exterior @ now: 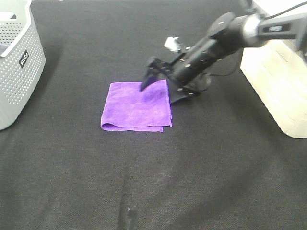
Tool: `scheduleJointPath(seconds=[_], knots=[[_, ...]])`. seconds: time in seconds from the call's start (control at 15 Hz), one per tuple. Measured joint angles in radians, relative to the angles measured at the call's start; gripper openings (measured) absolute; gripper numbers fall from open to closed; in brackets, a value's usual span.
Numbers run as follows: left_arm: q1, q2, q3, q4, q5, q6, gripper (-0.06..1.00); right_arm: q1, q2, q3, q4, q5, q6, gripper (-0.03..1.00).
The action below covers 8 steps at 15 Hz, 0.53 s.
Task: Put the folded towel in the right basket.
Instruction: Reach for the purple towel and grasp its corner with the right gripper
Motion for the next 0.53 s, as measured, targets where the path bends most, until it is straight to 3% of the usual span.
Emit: scheduleJointPath(seconds=[0.07,0.2,0.4,0.53], knots=[[0.0,0.0,0.0,0.0,0.0,0.0,0.99,0.032,0.01,-0.004,0.021,-0.024,0.0,0.83],[0.0,0.0,0.0,0.0,0.0,0.0,0.99,0.089,0.031,-0.024,0.026,-0.058,0.0,0.64],[0.0,0.0,0.0,0.0,0.0,0.0,0.99,0.092,0.055,-0.057,-0.007,-0.052,0.0,0.12],[0.0,0.0,0.0,0.0,0.0,0.0,0.99,0.093,0.067,-0.121,-0.057,-0.005,0.001,0.09]])
